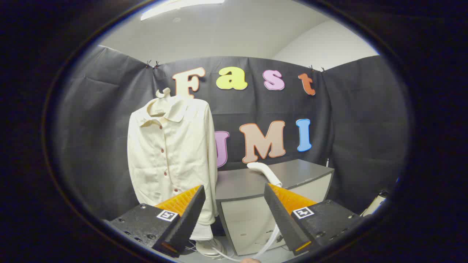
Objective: Iron the clothes twice with a garment steamer, once on the left side and once on the right side.
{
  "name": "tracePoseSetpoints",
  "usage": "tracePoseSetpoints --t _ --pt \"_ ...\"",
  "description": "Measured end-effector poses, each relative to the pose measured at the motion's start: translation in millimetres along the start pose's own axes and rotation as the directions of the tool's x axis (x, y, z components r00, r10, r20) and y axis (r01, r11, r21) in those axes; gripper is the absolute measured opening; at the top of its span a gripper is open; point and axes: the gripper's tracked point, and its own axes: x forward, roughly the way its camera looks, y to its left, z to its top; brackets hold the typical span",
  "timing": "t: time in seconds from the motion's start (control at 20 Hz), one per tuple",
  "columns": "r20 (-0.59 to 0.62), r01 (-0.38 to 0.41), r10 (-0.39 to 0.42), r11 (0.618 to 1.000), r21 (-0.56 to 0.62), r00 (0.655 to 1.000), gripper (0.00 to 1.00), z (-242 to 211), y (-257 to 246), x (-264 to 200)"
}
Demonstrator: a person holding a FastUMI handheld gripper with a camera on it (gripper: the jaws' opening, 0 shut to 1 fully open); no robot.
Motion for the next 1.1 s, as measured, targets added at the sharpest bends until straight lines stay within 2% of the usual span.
tracePoseSetpoints --t 0.25,0.55,1.1 --pt "-0.007 0.015 -0.014 1.0 0.014 1.0 0.98 3 0 -7" --pt "-0.019 0.044 -0.044 0.999 0.015 0.999 0.98 2 -22 -3" --pt "-0.078 -0.003 0.005 1.0 0.028 0.997 0.96 8 -68 54"
